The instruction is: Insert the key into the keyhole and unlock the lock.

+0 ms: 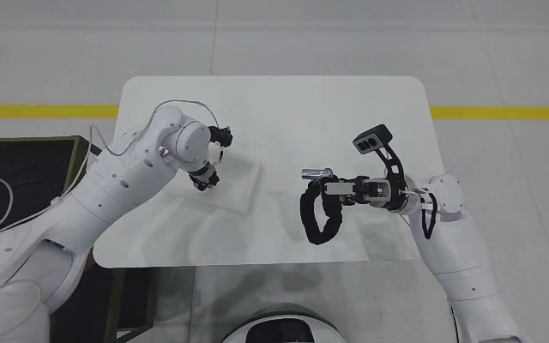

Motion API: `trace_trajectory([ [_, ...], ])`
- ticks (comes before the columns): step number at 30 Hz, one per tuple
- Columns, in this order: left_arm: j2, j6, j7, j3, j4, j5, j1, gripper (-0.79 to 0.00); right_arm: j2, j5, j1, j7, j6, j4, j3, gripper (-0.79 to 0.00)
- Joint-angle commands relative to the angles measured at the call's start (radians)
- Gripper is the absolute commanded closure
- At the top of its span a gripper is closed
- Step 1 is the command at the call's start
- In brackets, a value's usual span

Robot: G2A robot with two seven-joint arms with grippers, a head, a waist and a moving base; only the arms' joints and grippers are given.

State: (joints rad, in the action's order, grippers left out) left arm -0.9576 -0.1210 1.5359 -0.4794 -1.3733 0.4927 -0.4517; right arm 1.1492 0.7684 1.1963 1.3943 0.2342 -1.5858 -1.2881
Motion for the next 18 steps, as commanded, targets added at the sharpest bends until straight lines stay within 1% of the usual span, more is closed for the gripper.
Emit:
trace_trajectory([
  [1,-0.009,0.004,0.0,-0.001,0.015,0.003,0.0,0.0,0.0,0.0,0.0,0.0,0.0,0.0,0.0,0.0],
  [7,-0.029,0.011,0.0,-0.001,0.047,0.009,0.001,0.0,0.0,0.0,0.0,0.0,0.0,0.0,0.0,0.0],
  [8,-0.031,0.013,0.0,0.0,0.051,0.009,0.002,-0.256,0.0,0.0,0.0,0.0,0.0,0.0,0.0,0.0],
  [9,-0.033,0.015,0.0,-0.001,0.055,0.01,0.003,-0.489,0.0,0.0,0.0,0.0,0.0,0.0,0.0,0.0],
  [10,-0.035,0.016,0.0,-0.001,0.059,0.009,0.004,-0.751,0.0,0.0,0.0,0.0,0.0,0.0,0.0,0.0],
  [11,-0.036,0.018,0.0,0.0,0.06,0.009,0.005,-0.785,0.0,0.0,0.0,0.0,0.0,0.0,0.0,0.0],
  [15,-0.033,0.021,0.0,0.0,0.057,0.007,0.014,-0.785,0.0,0.0,0.0,0.0,0.0,0.0,0.0,0.0],
  [18,-0.022,0.015,0.0,-0.005,0.037,0.007,0.021,-0.785,0.0,0.0,0.0,0.0,0.0,0.0,0.0,0.0],
])
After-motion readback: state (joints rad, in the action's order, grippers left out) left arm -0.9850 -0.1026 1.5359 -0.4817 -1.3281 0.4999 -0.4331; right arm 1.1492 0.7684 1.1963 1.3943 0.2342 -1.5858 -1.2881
